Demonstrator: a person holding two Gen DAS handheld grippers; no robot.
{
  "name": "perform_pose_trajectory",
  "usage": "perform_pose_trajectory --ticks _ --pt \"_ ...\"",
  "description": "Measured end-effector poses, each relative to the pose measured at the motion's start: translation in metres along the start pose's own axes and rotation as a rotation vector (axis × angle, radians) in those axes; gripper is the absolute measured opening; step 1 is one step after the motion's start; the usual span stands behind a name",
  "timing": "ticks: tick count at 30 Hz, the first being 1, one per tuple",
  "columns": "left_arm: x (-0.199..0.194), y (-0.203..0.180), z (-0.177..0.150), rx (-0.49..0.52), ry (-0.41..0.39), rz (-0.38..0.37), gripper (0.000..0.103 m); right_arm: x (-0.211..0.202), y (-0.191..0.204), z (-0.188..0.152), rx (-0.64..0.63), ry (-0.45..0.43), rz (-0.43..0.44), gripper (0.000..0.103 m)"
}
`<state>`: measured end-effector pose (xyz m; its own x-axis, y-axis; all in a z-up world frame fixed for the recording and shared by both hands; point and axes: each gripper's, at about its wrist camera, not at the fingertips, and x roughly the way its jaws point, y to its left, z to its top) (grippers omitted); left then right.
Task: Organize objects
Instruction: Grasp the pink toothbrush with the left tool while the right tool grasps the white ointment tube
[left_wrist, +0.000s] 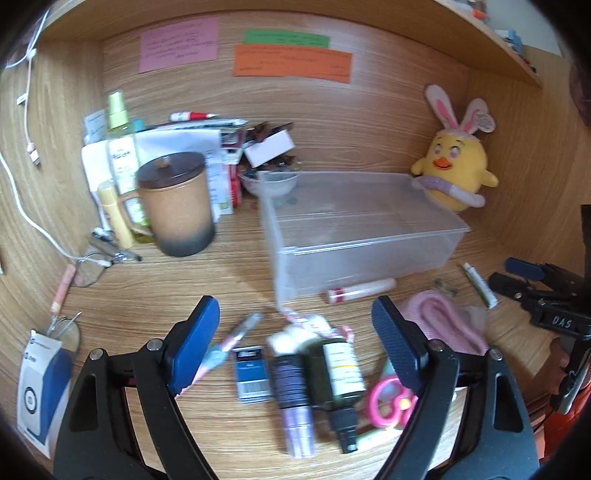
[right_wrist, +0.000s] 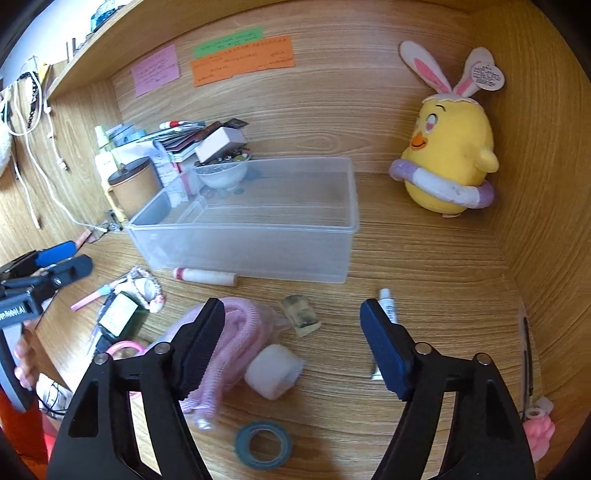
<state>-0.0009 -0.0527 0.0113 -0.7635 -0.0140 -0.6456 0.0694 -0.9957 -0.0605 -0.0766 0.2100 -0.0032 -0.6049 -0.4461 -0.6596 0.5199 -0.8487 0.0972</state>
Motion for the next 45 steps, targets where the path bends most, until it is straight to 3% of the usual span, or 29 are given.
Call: perform_pose_trajectory --ticks 7,13,19,25,29,33,39,45 --pt "0.015 0.042 -0.017 -0.015 0.093 0.137 0.076 0.008 -0.027 -0.006 0.030 0.043 -0.071 0.058" --pt "0.037 0.063 -0.038 -0.036 0.194 0.141 0.061 0.022 -0.043 -0.013 0.062 0.098 -0.092 0.052" --pt "0.056 0.069 -0.039 -0.026 0.230 0.120 0.053 0.035 -0.047 -0.017 0.070 0.142 -0.092 0.043" --pt "0.066 0.067 -0.039 -0.025 0.242 0.067 0.043 0.049 -0.048 -0.018 0.071 0.182 -0.123 0.030" --pt "0.066 0.062 -0.043 0.009 0.231 0.075 0.035 0.057 -0.051 -0.018 0.078 0.199 -0.139 0.021" --pt "0.063 0.057 -0.046 0.031 0.218 0.071 0.019 0.061 -0.050 -0.018 0.066 0.196 -0.155 0.016" --pt "0.059 0.059 -0.048 0.009 0.207 0.067 0.018 0.060 -0.047 -0.017 0.069 0.180 -0.154 0.016" --pt "0.039 0.066 -0.032 -0.039 0.140 0.069 0.017 0.032 -0.041 -0.006 0.053 0.097 -0.160 0.016"
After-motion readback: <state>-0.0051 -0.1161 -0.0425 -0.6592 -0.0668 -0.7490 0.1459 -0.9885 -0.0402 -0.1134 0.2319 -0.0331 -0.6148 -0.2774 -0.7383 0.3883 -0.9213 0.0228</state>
